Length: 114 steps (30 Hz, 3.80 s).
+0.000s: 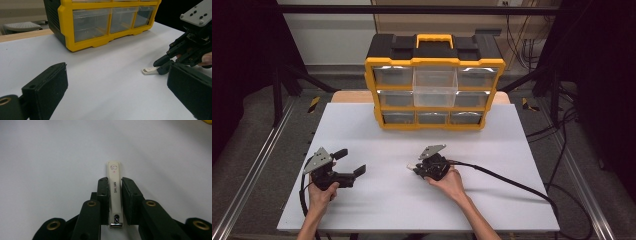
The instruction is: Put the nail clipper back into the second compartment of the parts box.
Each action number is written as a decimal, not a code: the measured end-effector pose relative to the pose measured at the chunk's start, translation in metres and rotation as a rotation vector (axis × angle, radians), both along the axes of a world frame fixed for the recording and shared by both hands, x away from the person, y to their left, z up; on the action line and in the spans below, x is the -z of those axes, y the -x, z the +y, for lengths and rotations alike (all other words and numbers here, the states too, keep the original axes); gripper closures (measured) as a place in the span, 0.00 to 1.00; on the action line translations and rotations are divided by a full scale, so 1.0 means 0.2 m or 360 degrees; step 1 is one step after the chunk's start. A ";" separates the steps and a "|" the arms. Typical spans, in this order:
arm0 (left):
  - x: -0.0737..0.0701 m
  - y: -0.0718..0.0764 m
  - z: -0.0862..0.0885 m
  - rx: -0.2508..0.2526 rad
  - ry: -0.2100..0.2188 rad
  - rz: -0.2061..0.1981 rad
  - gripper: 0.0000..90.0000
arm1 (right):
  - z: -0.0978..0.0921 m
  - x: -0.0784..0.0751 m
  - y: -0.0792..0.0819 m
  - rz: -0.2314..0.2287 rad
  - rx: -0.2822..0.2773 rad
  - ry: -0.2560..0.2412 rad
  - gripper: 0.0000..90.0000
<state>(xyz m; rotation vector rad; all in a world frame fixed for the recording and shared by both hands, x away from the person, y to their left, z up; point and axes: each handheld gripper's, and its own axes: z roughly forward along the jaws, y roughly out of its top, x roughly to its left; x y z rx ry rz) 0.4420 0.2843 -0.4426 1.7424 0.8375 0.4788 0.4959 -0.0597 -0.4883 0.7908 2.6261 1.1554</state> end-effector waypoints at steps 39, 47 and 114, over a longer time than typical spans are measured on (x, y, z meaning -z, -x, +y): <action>0.00 0.00 0.00 0.0002 -0.0008 0.0000 0.04 | -0.13 -0.26 0.06 -0.0105 0.0012 -0.0168 0.86; 0.00 0.00 0.00 0.0001 -0.0009 0.0000 0.04 | -0.18 -0.32 0.07 -0.0136 0.0039 -0.0197 0.86; 0.00 0.00 0.00 -0.0001 -0.0001 -0.0002 0.04 | -0.47 -1.07 0.14 -0.0376 0.0167 -0.0328 0.86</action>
